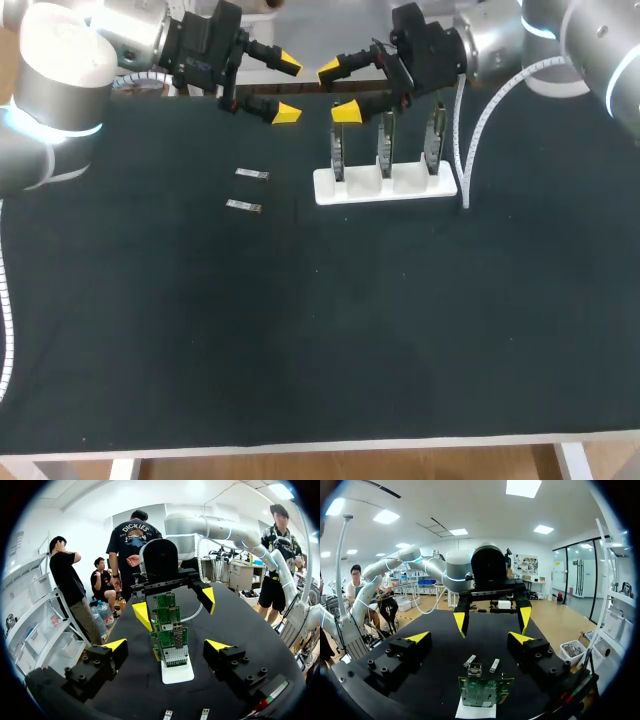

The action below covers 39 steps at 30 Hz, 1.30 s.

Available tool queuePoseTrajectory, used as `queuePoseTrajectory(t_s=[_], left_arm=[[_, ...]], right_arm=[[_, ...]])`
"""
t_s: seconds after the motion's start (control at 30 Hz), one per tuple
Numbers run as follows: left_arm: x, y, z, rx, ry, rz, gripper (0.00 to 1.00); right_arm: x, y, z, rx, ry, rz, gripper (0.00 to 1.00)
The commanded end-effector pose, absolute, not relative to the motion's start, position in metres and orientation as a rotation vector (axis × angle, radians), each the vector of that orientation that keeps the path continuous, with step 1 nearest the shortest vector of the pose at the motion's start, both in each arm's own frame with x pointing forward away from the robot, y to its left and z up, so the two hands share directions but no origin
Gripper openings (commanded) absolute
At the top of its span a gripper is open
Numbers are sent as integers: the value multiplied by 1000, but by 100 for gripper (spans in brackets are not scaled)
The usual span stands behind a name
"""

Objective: Pick up the optical module with the left hand, and insert it into the network port with the right hand.

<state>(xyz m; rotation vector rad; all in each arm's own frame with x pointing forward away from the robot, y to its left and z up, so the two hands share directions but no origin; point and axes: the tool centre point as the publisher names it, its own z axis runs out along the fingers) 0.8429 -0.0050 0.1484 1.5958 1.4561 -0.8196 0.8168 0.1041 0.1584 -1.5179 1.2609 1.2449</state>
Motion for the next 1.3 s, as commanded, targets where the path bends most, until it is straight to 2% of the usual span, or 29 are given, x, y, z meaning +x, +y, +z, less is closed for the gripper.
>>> queuePoseTrajectory(t_s=[0.03, 0.8, 0.83, 0.9, 0.93, 1.3], left_arm=[[844, -5, 148, 1600, 1455, -820, 100], [844, -5, 148, 1600, 1455, -820, 100], [844, -5, 148, 1600, 1455, -820, 100], [844, -5, 148, 1600, 1455, -820, 100], [844, -5, 148, 1600, 1455, -820, 100], [844, -5, 148, 1600, 1455, -820, 100]], right_arm=[[825, 105, 158, -1545, 1242, 1279, 100], [831, 99, 184, -1586, 1181, 1199, 100], [831, 99, 184, -1586, 1181, 1199, 76], [831, 99, 184, -1586, 1181, 1199, 7], [831, 99, 184, -1586, 1181, 1199, 0], [831, 99, 184, -1586, 1181, 1199, 0]])
